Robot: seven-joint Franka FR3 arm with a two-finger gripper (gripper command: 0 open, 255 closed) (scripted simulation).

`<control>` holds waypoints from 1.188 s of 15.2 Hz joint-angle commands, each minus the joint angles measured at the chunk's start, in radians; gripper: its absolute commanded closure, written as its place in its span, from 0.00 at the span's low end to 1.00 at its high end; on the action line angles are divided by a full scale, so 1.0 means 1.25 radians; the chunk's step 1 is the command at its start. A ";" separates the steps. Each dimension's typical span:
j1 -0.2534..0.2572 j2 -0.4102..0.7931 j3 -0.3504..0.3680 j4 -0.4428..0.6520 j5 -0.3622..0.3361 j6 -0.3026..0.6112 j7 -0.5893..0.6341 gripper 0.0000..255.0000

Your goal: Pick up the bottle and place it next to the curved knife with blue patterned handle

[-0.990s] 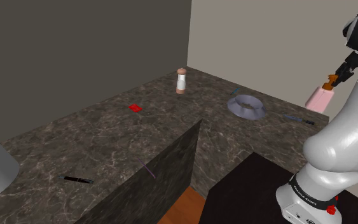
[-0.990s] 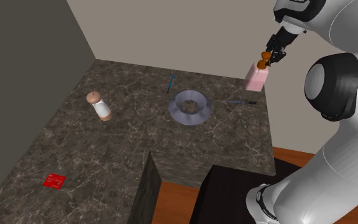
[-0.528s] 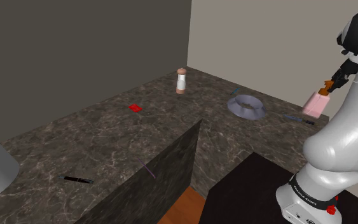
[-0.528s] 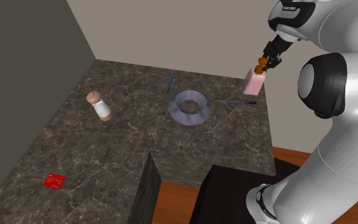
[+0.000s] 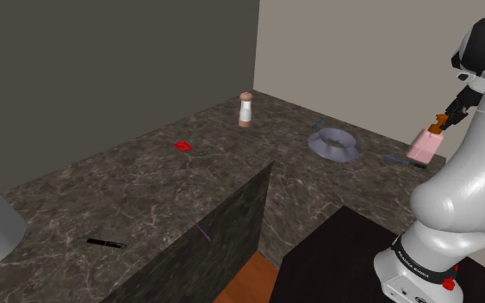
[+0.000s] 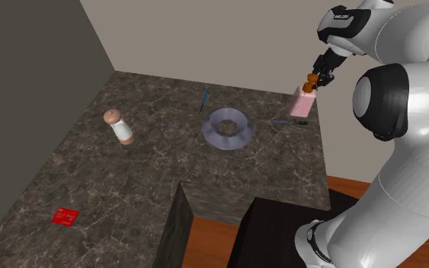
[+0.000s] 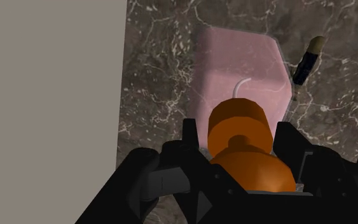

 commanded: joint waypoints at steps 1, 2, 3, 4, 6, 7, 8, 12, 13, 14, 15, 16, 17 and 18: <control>0.000 0.000 0.000 0.000 0.000 0.000 0.000 1.00; 0.000 0.000 0.000 0.000 0.000 0.000 0.000 1.00; 0.000 0.000 0.000 0.000 0.000 0.000 0.000 1.00; 0.000 0.000 0.000 0.000 0.000 0.000 0.000 0.00; 0.000 0.000 0.000 0.000 0.000 0.000 0.000 0.00; 0.000 0.000 0.000 0.000 0.000 0.000 0.000 0.00; 0.000 0.000 0.000 0.000 0.000 0.000 0.000 0.00; 0.005 -0.035 -0.018 0.043 -0.038 -0.063 0.024 0.00; 0.006 -0.042 -0.021 0.056 -0.046 -0.080 0.029 0.00; 0.006 -0.042 -0.021 0.056 -0.046 -0.080 0.029 0.00; 0.006 -0.043 -0.021 0.056 -0.046 -0.080 0.029 0.00; 0.006 -0.042 -0.021 0.056 -0.046 -0.080 0.029 0.00; 0.006 -0.042 -0.021 0.056 -0.046 -0.080 0.029 0.00; 0.006 -0.042 -0.021 0.056 -0.046 -0.080 0.029 0.00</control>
